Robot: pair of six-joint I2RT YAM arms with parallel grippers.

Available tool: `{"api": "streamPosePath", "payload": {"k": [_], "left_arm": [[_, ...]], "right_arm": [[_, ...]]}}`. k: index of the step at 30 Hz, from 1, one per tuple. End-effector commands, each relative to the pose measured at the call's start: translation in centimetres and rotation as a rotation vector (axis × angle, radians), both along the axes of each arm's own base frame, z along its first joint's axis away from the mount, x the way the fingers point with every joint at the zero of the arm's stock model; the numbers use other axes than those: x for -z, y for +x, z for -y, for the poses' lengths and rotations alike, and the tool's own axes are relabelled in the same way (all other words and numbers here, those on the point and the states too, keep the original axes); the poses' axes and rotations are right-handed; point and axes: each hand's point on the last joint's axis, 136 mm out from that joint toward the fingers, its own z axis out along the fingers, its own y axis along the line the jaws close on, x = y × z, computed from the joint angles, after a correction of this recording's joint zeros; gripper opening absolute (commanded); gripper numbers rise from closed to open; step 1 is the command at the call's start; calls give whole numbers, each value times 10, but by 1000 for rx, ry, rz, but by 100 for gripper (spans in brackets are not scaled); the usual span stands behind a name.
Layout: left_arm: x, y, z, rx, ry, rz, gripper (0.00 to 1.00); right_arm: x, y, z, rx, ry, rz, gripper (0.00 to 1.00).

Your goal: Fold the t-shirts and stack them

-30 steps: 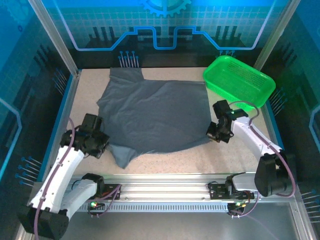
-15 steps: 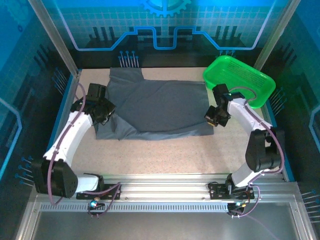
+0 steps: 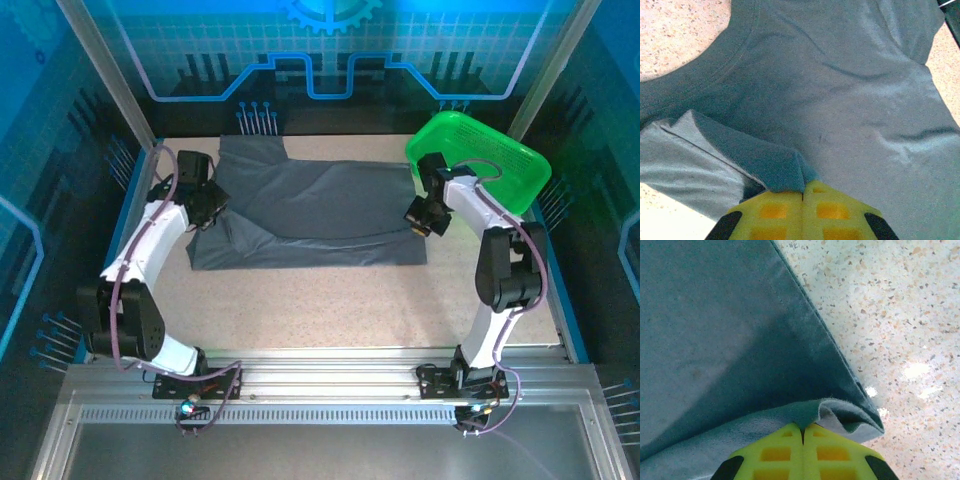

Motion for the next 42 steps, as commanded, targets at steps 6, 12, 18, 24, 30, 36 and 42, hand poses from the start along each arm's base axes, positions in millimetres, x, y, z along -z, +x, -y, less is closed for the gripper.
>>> {"api": "streamPosePath", "payload": {"k": [6, 12, 18, 24, 30, 36, 42], "left_arm": [[2, 24, -12, 18, 55, 17, 0], [19, 45, -13, 44, 50, 1, 0], [36, 65, -24, 54, 39, -37, 3], [34, 37, -36, 21, 68, -111, 57], [57, -64, -41, -71, 70, -249, 55], [109, -113, -45, -194, -160, -306, 57], [121, -93, -58, -178, -165, -268, 57]], "right_arm": [[9, 10, 10, 40, -32, -49, 0], [23, 18, 10, 64, -25, -96, 0], [27, 31, 14, 74, -4, -127, 3], [3, 34, 31, 40, -38, -70, 48], [8, -19, 41, -33, -87, -78, 56], [26, -48, 11, -65, 102, -18, 55], [52, -45, 9, -55, 151, -60, 55]]}}
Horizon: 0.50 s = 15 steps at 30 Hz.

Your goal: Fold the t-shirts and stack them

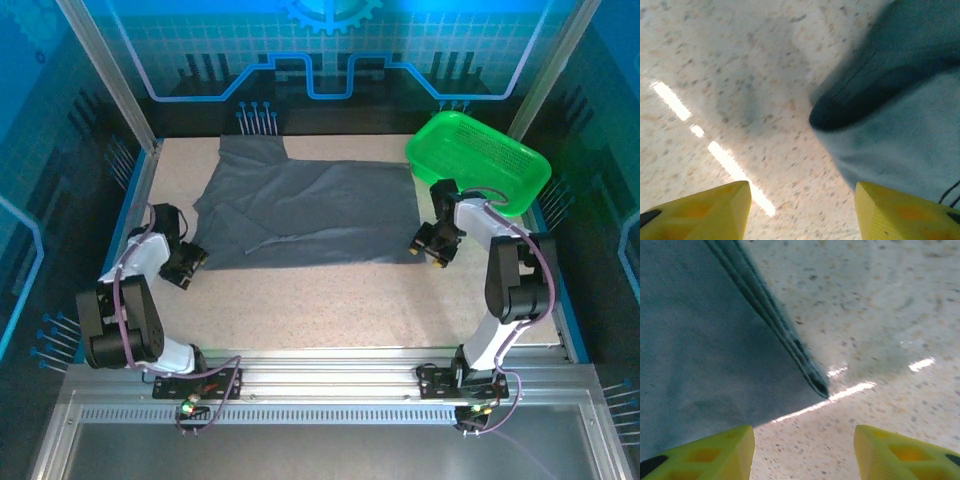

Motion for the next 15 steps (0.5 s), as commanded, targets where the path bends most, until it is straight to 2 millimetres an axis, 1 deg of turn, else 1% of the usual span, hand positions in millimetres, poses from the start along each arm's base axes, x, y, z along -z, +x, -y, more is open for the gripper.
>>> {"api": "streamPosePath", "payload": {"k": [1, 3, 6, 9, 11, 12, 13, 15], "left_arm": [[-1, 25, 1, 35, -19, 84, 56], [9, 21, -4, 33, -3, 33, 53], [21, 23, -12, 23, 14, 8, 47], [23, 35, -21, 2, 50, 46, 44], [23, 45, -24, -15, 56, 79, 39], [23, 49, -25, -25, 57, 91, 37], [23, 54, -26, -30, 55, 102, 34], [22, 60, -28, -38, 58, 118, 25]], "right_arm": [[13, 10, -2, 9, 57, 12, 55], [20, 11, -1, 21, 56, -8, 54], [25, 14, -2, 33, 58, -27, 52], [30, 17, -3, 41, 55, -46, 48], [33, 18, -4, 42, 44, -62, 45], [35, 19, -4, 44, 39, -70, 42], [35, 19, -5, 42, 36, -75, 36], [36, 20, -7, 38, 24, -85, 23]]}}
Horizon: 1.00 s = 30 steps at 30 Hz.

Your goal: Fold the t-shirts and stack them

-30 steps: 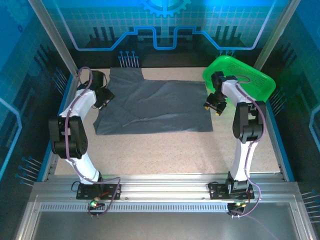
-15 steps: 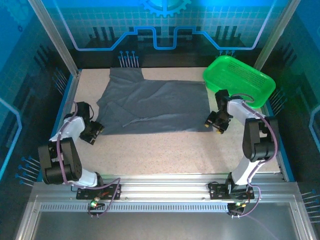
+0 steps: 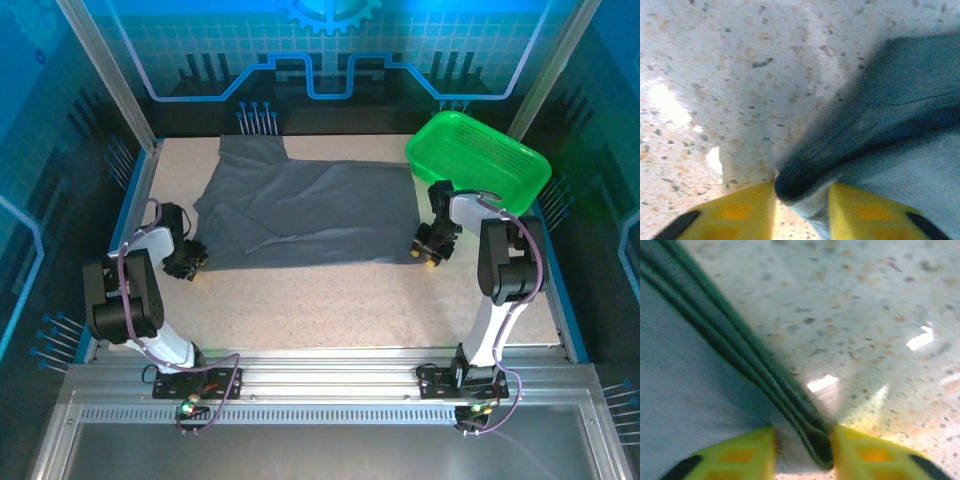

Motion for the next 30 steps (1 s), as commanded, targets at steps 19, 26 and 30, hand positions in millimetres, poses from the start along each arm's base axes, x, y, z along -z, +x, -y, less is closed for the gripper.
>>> {"api": "streamPosePath", "payload": {"k": [19, 26, 30], "left_arm": [[-17, -112, -25, -362, 200, -136, 0], [-33, -157, -25, -436, 265, -216, 0], [-32, -171, -25, -437, 287, -242, 0]], "right_arm": [[-1, -89, -23, -26, -76, -189, 0], [0, -131, -22, -72, -68, -263, 0], [0, -143, -21, -103, -55, -264, 0]]}}
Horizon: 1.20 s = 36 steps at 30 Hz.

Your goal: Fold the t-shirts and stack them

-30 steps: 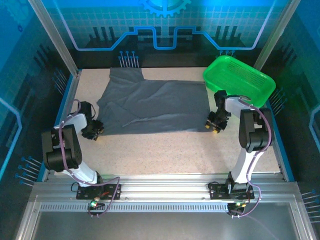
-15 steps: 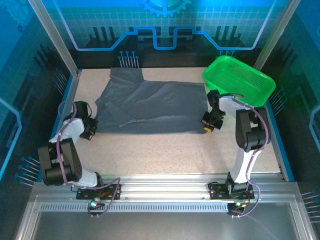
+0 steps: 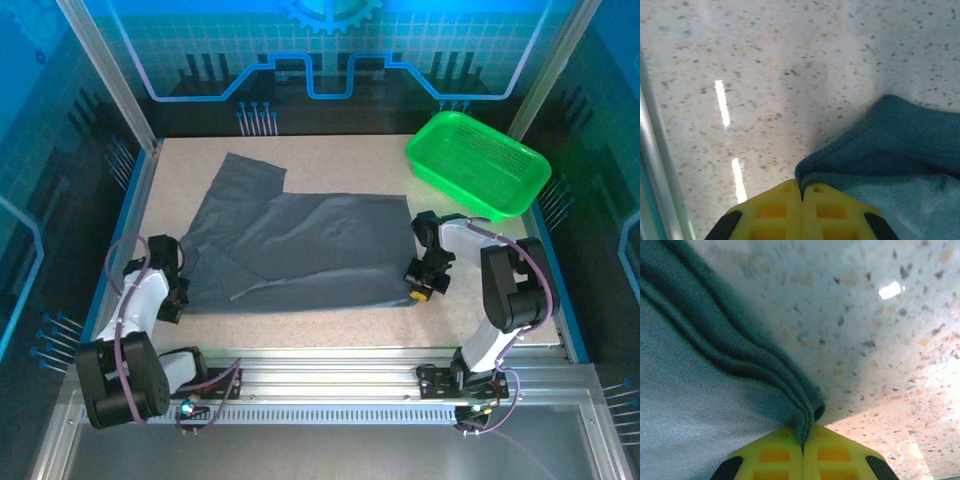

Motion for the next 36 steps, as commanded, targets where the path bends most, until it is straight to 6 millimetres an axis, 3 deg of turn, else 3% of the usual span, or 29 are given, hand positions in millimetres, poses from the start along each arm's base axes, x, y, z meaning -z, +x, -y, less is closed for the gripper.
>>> {"api": "streamPosePath", "payload": {"k": [1, 3, 9, 12, 14, 18, 21, 23, 27, 36], "left_arm": [[0, -35, -8, -48, 57, -120, 0], [-3, -34, -11, -26, 72, -134, 0], [0, -40, -8, -10, 56, -178, 1], [-1, -40, -5, -7, 42, -159, 25], [-11, -32, -2, 3, 28, -121, 43], [-45, -7, 19, 74, 35, -34, 56], [-56, 8, 52, 129, -42, 20, 58], [-50, 6, 77, 133, -125, 22, 59], [-30, -5, 110, 68, -251, 20, 59], [-2, 17, 140, 14, -349, 70, 55]], "right_arm": [[-1, -23, 4, -29, -6, -51, 0], [5, -35, 1, -28, 20, -76, 0], [7, -34, -1, -39, 52, -67, 4], [-3, -25, -3, -31, 77, -23, 25], [-17, -14, -8, -64, 102, 48, 37], [-64, 28, -19, -166, 109, 253, 55], [-92, 58, -51, -264, 236, 433, 64], [-104, 72, -84, -335, 387, 503, 64], [-113, 82, -123, -421, 517, 532, 63], [-102, 74, -142, -419, 560, 490, 60]]}}
